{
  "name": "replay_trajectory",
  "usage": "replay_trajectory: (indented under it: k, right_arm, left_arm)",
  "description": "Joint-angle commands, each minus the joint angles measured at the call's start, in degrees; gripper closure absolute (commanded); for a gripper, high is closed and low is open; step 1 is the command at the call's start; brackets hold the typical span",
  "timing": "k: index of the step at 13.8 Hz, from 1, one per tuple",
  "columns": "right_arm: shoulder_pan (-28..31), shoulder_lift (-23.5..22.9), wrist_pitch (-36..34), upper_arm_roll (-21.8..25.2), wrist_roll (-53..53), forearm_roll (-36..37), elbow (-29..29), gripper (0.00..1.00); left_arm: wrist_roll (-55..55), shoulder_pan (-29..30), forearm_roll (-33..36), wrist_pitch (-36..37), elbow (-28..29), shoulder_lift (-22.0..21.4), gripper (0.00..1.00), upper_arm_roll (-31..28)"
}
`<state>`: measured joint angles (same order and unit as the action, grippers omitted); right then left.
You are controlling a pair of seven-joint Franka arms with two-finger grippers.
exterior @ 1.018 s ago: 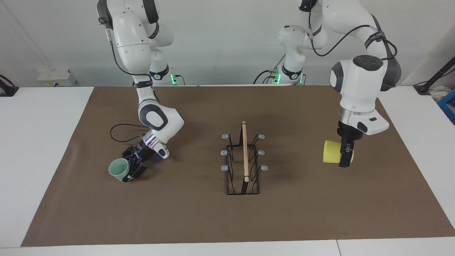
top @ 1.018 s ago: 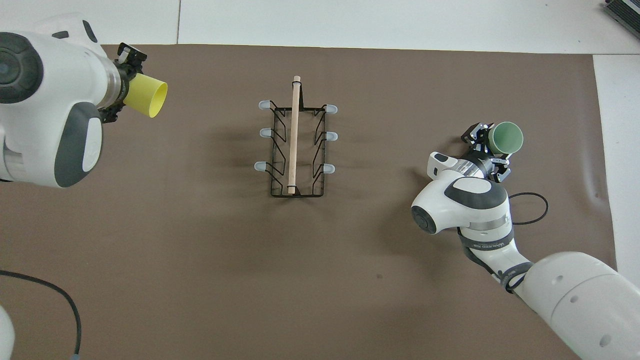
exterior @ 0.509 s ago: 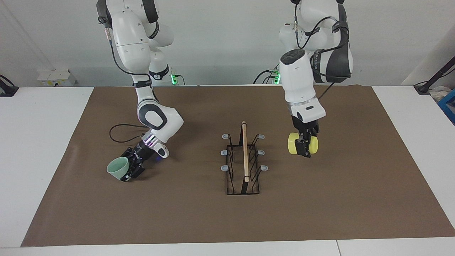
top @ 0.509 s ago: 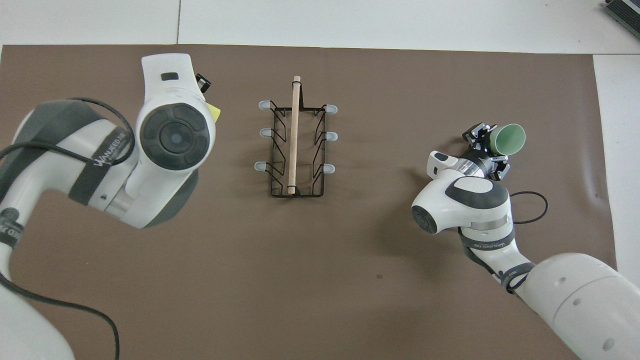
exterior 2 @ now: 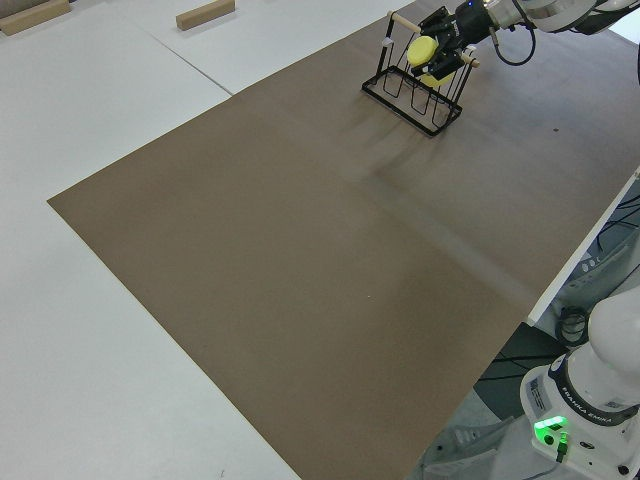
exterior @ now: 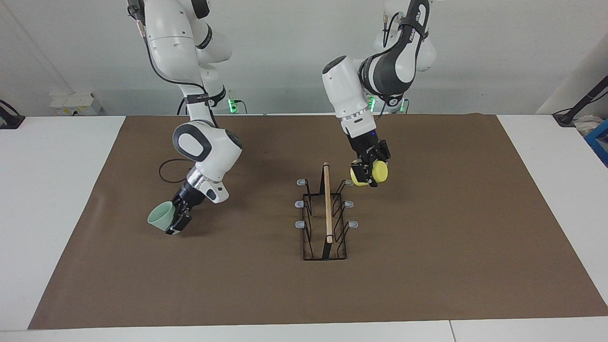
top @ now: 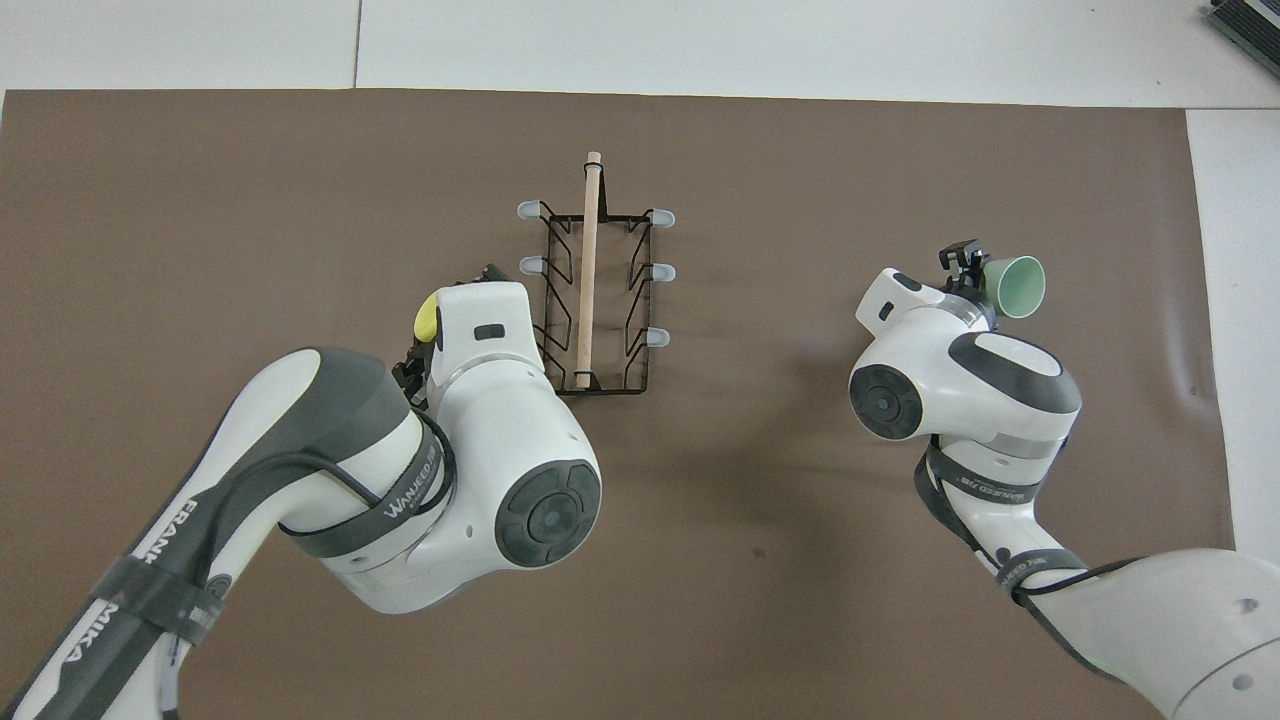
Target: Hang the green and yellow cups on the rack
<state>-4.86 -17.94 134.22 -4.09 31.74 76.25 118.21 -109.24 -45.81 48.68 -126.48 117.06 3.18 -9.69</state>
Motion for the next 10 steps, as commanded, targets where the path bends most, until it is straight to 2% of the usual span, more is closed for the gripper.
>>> replay_trajectory:
  k: [1,3,5,10]
  right_arm:
    - [0.21,3.08,0.52,-1.26,1.84,-8.45,0.88,1.00]
    - [0.20,5.71,0.07,-1.62,3.06,-19.50,0.97,1.00]
    - [0.12,7.65,0.07,-1.79,9.36,-32.59,0.53,1.00]
    - [-0.85,9.06,-11.06,-4.95,13.18,-45.98,-6.57,1.00]
  left_arm:
    - [-2.11,-1.92,4.13,-1.39,3.44,-2.74,1.00,-0.77]
    - [-2.73,-2.44,4.50,-2.98,3.62,-2.56,1.00,-0.77]
    - [-2.73,-2.01,4.84,-5.08,3.88,-2.30,1.00,-0.86]
    - [-2.64,1.32,7.13,-10.80,3.36,-1.51,1.00,-1.03]
